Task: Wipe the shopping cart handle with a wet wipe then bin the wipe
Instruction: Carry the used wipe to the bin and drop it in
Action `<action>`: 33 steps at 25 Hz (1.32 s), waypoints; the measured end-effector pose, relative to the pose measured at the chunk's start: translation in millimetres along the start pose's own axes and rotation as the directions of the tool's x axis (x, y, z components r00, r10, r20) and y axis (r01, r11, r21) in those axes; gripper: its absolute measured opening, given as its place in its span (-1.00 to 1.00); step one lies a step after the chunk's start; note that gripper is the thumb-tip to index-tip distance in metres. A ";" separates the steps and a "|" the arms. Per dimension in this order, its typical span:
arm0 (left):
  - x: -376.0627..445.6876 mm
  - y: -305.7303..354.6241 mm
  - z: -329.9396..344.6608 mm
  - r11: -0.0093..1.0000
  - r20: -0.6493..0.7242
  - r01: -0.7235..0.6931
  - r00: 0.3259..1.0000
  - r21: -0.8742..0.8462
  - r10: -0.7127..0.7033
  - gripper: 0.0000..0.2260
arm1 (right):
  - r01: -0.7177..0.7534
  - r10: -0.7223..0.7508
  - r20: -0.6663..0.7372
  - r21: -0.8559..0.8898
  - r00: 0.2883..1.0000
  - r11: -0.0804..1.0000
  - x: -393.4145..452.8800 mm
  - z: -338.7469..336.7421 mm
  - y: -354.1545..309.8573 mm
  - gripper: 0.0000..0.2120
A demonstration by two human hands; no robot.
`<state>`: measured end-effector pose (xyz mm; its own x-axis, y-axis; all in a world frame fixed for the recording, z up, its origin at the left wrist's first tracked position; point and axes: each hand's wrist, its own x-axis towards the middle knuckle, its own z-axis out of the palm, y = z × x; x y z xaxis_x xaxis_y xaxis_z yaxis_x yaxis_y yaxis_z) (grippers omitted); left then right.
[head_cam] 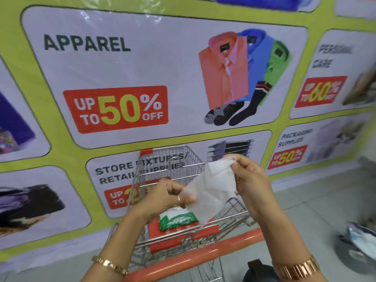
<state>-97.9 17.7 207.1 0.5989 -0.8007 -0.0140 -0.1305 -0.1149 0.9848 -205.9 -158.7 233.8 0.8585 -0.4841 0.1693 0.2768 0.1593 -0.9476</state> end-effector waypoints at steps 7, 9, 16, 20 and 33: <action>32.9 29.5 18.0 0.999 -0.189 -0.023 0.982 0.042 0.030 -0.85 | -0.428 0.521 -0.059 0.495 0.852 0.756 -12.6 -57.1 29.3 -0.76; 40.1 44.5 32.0 0.988 -0.187 -0.066 0.978 0.137 0.091 -0.90 | -0.497 0.598 -0.043 0.509 0.800 0.703 -19.8 -72.6 38.4 -0.62; 56.5 78.1 127.1 0.957 0.019 -0.164 0.986 0.240 0.164 -0.91 | -0.478 0.508 -0.033 0.291 0.861 0.829 -65.1 -121.3 26.8 -0.50; 53.7 80.3 194.7 0.953 0.140 -0.172 0.980 0.249 0.141 -0.95 | -0.438 0.443 -0.088 0.068 0.892 0.897 -101.8 -161.1 15.4 -0.47; 69.9 14.5 318.1 0.938 0.158 -0.024 0.987 0.346 -0.033 -0.77 | -0.278 0.464 -0.466 0.413 0.754 0.867 -202.9 -316.5 5.7 -0.85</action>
<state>-309.3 -227.0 165.2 0.4709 -0.8791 -0.0740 -0.4102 -0.2924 0.8638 -515.2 -331.9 108.3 0.5742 -0.6918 -0.4379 0.1797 0.6283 -0.7569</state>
